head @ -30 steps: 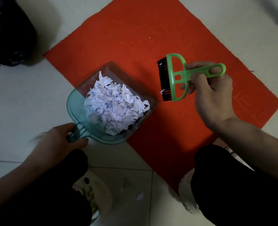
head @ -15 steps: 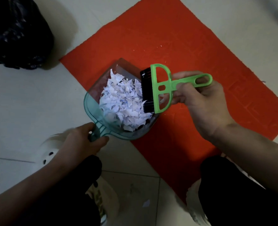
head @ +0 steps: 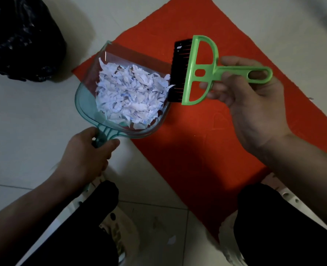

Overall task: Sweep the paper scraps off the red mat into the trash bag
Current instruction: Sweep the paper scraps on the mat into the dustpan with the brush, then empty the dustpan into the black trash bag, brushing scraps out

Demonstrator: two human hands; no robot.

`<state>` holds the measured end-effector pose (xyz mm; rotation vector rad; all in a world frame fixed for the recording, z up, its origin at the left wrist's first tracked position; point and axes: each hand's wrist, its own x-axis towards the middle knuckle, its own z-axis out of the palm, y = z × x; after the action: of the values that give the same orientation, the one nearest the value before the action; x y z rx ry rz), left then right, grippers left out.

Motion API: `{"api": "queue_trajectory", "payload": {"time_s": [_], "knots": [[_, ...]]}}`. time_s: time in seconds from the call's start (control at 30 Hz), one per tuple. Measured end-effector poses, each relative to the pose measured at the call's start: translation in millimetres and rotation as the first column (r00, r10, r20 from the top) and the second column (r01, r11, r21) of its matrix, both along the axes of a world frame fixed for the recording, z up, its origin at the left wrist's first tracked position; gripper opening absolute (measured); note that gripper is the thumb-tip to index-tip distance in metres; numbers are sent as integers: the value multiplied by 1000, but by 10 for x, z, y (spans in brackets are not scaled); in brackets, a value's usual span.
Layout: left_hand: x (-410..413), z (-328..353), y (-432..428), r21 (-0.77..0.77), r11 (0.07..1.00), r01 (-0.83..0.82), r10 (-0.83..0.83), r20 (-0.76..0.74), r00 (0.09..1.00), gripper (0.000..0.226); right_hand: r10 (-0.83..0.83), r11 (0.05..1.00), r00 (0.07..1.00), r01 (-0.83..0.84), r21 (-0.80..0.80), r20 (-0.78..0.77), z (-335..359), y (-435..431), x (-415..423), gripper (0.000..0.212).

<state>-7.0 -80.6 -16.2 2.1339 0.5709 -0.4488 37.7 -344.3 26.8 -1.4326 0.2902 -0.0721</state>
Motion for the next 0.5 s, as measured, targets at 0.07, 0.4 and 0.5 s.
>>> {"api": "queue_trajectory", "payload": {"time_s": [0.07, 0.4, 0.5], "knots": [[-26, -8, -20, -24, 1000, -8, 8, -21, 1000, 25, 28, 1000, 1000, -27, 2, -6, -8, 58, -31, 19], [-17, 293, 6, -147, 987, 66, -71, -26, 997, 23, 191, 979, 981, -189, -75, 22, 370, 328, 93, 21], [-3, 478, 95, -161, 983, 86, -87, 1, 996, 24, 253, 959, 967, -245, -140, 39, 587, 426, 167, 21]]}}
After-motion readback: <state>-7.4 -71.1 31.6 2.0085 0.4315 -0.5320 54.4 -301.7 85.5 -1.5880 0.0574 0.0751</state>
